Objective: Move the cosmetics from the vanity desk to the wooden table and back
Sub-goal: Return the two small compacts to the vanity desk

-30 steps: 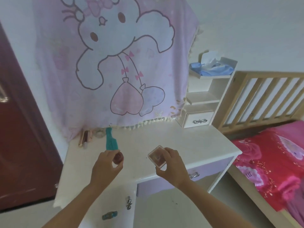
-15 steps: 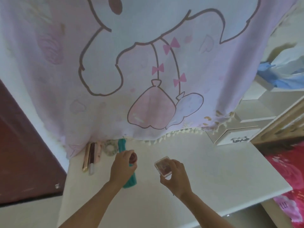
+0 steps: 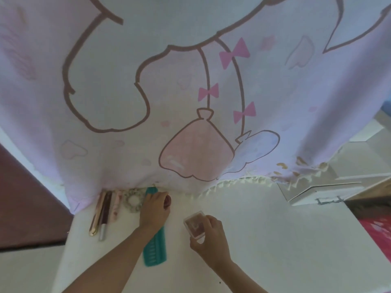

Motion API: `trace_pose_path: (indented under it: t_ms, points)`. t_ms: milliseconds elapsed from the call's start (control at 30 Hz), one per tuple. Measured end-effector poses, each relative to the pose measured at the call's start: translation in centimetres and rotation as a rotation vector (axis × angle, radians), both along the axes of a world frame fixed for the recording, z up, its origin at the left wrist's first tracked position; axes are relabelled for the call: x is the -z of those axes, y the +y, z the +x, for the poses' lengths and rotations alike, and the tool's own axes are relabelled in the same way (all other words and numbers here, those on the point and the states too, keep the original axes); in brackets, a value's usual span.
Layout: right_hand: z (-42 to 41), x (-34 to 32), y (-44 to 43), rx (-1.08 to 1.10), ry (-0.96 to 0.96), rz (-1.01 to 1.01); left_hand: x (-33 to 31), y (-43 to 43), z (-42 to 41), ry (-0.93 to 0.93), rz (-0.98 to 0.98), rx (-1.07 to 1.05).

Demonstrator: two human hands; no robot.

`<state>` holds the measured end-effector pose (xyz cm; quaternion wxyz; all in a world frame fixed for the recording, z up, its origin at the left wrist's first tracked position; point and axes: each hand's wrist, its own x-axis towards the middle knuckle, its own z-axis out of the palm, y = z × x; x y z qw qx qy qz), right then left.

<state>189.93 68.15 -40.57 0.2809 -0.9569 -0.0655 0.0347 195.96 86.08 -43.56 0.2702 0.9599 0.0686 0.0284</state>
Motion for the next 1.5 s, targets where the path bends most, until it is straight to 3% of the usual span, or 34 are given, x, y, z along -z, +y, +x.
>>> trace_pose_path:
  t_ms: [400,667,900,1100,1200,1500]
  points:
    - [2.3,2.0,0.7,-0.044,-0.05,0.017,0.3,0.8,0.7,-0.024,0.246,0.053]
    - [4.7,2.9,4.7,0.033,0.075,-0.041,0.8,2.3,-8.0,-0.128,0.181,-0.106]
    - [5.6,3.7,6.0,0.072,0.064,-0.211,1.1,4.7,-13.6,0.009,0.235,-0.307]
    - [4.3,3.1,4.5,-0.052,0.037,-0.202,0.7,5.4,-14.0,0.163,0.238,-0.229]
    - [2.4,3.5,3.7,-0.229,-0.159,-0.147,-0.4,4.6,-14.4,0.259,0.204,-0.249]
    - [-4.2,3.7,6.5,-0.827,-0.395,0.009,-2.1,2.3,-25.3,0.334,0.252,-0.652]
